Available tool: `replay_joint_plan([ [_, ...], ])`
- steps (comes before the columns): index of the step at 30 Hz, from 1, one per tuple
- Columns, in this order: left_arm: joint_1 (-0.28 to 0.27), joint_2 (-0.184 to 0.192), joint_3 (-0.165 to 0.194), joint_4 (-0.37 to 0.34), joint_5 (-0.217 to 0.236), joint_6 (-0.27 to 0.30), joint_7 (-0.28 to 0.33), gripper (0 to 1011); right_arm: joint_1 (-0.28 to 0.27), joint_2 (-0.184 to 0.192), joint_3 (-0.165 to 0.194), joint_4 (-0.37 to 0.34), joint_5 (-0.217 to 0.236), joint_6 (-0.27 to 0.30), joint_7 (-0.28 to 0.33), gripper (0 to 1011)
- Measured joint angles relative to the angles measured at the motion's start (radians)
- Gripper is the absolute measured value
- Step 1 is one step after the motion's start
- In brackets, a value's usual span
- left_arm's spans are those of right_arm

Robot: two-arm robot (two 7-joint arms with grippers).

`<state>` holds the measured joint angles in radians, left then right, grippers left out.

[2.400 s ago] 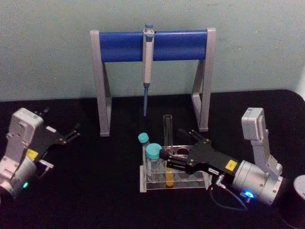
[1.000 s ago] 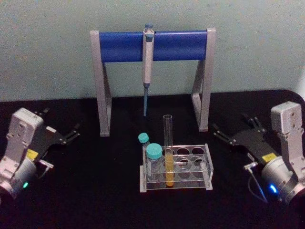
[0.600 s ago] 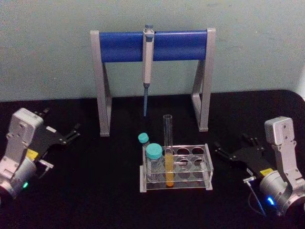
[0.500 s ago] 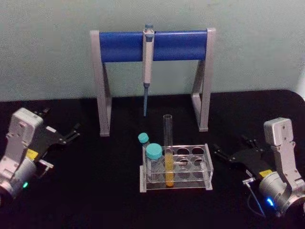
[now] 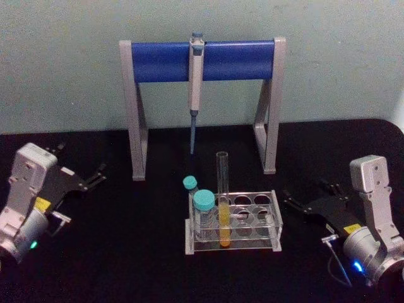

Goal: Pick up the test tube from the test tube rack, shake it, then place it back into the test tube rack.

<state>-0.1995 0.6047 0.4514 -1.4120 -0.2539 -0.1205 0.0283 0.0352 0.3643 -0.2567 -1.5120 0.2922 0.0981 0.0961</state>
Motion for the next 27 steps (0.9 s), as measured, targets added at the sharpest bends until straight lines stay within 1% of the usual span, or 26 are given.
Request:
replay_joint_plan([
  [27, 0.000, 0.000, 0.000, 0.000, 0.000, 0.000, 0.000, 1001, 0.000, 0.002, -0.001, -0.002, 0.001, -0.004, -0.002, 1000],
])
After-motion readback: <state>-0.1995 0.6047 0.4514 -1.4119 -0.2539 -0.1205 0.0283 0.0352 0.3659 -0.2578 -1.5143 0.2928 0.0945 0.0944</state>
